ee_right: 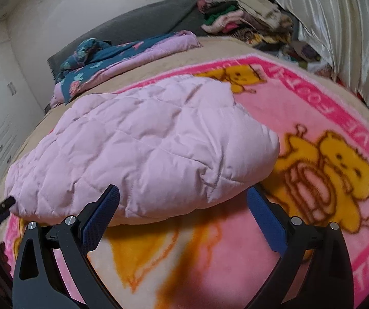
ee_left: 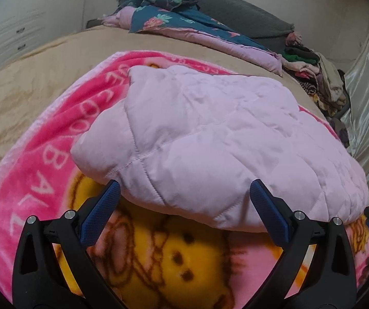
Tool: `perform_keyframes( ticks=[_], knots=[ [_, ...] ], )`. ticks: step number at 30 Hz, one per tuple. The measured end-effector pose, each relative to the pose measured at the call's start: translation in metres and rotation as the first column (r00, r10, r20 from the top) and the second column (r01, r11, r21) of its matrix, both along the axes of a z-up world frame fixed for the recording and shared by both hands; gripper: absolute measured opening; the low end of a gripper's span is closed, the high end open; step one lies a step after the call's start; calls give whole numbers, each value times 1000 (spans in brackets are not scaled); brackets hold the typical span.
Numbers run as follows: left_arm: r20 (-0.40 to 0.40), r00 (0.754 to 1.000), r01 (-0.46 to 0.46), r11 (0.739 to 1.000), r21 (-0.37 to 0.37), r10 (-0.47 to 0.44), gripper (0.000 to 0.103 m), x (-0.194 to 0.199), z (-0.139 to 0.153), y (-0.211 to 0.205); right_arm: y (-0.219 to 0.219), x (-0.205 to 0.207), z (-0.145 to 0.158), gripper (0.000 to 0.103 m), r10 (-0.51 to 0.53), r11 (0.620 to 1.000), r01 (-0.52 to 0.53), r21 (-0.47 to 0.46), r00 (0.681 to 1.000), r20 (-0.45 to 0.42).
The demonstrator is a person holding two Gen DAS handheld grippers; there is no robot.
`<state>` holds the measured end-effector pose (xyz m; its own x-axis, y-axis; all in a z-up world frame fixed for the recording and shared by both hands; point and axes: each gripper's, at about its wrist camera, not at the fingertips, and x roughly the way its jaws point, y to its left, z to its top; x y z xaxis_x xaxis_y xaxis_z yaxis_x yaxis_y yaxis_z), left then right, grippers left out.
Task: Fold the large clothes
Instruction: 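Push both tools under the edge of the pink quilted bundle and grasp it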
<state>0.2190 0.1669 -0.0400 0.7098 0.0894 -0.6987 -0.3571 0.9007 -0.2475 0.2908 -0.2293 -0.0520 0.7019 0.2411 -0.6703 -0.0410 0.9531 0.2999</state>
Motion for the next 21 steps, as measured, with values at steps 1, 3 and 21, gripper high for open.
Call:
perform_keyframes(
  ticks=[1,3,21],
  knots=[
    [1,1000,-1,1000,-18,1,94,1,-1,3,-2,4,-4,99,-11,1000,11,29,1000,-20],
    [2,1000,-12,999,-51,12,94,2,-4,9,-7,12,-14,99,-35,996,40,79,998,-60],
    [29,993,-93,925,-369,112,95,16,-34,44,-17,56,-44,99,-63,949,106,296,986,-151]
  ],
)
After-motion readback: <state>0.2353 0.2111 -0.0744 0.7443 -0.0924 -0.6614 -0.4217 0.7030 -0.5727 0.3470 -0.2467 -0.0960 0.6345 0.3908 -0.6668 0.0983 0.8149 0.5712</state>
